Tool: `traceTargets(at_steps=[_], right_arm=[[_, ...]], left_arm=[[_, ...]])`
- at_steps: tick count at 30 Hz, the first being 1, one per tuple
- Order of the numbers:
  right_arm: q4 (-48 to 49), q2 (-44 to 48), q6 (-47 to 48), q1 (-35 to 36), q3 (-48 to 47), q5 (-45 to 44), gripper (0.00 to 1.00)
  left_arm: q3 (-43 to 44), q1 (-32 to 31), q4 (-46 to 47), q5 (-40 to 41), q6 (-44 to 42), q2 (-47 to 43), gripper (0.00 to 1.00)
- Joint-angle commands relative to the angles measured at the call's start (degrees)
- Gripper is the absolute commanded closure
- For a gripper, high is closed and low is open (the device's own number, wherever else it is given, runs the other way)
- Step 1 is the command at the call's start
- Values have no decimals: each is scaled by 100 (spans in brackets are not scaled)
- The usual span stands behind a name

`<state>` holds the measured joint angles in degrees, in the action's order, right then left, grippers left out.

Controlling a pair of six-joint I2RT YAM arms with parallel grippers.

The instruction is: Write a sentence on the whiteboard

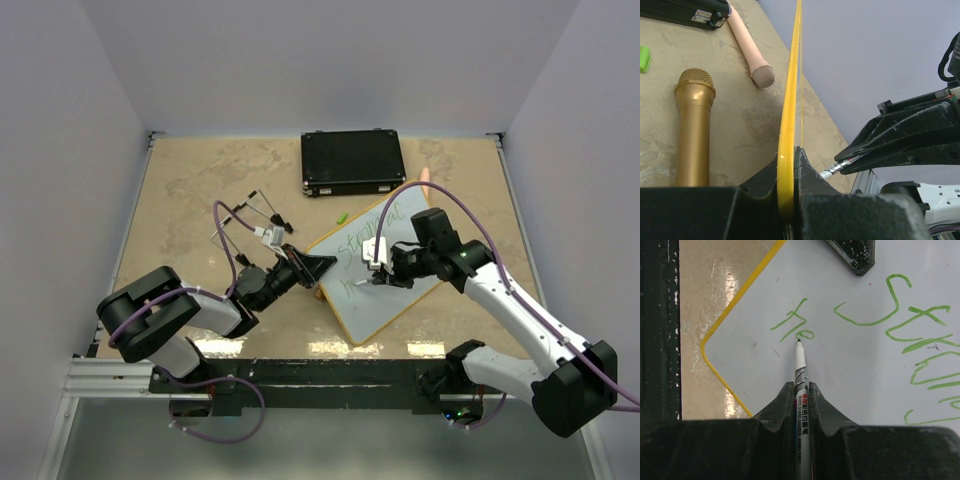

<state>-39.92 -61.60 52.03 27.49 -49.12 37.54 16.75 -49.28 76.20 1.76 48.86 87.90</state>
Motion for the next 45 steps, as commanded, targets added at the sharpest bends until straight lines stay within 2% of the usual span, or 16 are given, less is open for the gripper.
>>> traceTargets(at_steps=[1,7,15,21,32,45], right_arm=[[46,140,-61,-6,87,-238,100],[-15,184,-53,-15,61,-204,100],[-464,535,70,-243,-361,377,100],[-288,649,-17,-533,-247,605,100],[-306,676,18,-823,-326,781,100],[-323,412,185,-833,-405,1098,100]], left_arm=[[-120,6,132,97,-623,-71,100],[-128,6,140,88,-641,-53,100],[-181,6,184,61,-659,-10,100],[-190,-3,114,0,-746,-62,100],[-190,6,-53,9,-782,-220,100],[-181,-3,-132,9,-738,-273,100]])
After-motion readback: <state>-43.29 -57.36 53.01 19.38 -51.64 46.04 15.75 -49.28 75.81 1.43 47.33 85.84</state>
